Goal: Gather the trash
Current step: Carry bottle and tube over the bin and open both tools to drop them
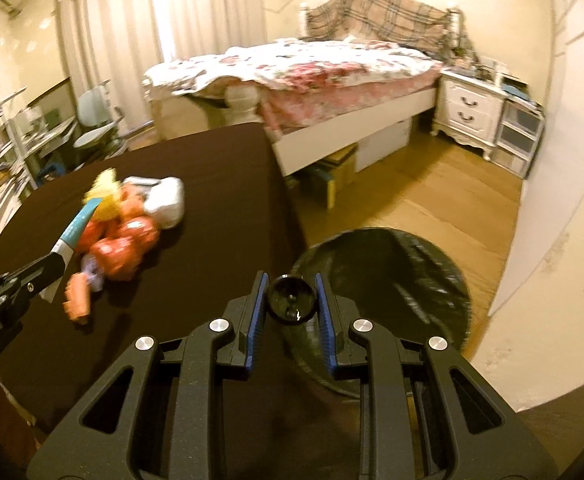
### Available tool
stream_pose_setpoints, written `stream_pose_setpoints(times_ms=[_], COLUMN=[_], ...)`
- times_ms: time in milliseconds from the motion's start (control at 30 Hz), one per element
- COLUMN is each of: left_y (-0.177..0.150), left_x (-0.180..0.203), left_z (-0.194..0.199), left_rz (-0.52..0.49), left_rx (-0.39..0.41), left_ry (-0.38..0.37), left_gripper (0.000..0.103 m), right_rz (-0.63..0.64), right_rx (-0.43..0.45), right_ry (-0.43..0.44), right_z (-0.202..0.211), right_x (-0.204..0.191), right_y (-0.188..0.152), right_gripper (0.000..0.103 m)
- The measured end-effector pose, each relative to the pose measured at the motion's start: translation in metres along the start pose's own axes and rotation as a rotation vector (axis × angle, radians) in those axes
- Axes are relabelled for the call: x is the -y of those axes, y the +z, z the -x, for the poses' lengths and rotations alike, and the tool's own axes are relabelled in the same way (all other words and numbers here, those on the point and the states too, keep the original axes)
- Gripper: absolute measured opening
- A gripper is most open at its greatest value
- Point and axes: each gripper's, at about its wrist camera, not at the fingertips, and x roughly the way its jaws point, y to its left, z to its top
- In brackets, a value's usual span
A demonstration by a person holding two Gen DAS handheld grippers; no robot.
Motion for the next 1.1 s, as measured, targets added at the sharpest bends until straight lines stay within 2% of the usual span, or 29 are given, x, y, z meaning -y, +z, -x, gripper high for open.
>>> stream_pose_setpoints(times_ms=[233, 400, 667, 1100], left_y=[0.003, 0.002, 0.003, 0.007], left_x=[0.042, 0.071, 0.098, 0.125], left_z=[-0.037, -0.058, -0.08, -0.096], left_rz=[-0.051, -0.099, -0.136, -0.199], left_rx=[-0.052, -0.079, -0.109, -0.112], left_ry=[-0.052, -0.076, -0.086, -0.081], left_gripper=[0.015, 0.015, 0.015, 0.015], right_rz=[-0.062, -0.088, -0.122, -0.169], right_rx=[-0.017, -0.038, -0.059, -0.071], right_ry=[-0.065, -0.082, -0.097, -0.109], right_z=[-0.015, -0.026, -0.036, -0.044], right_x=[0.046, 0.063, 0.084, 0.108], right_y=[0.001, -0.003, -0.009, -0.007], right_gripper=[0.023, 0.024, 0.024, 0.024])
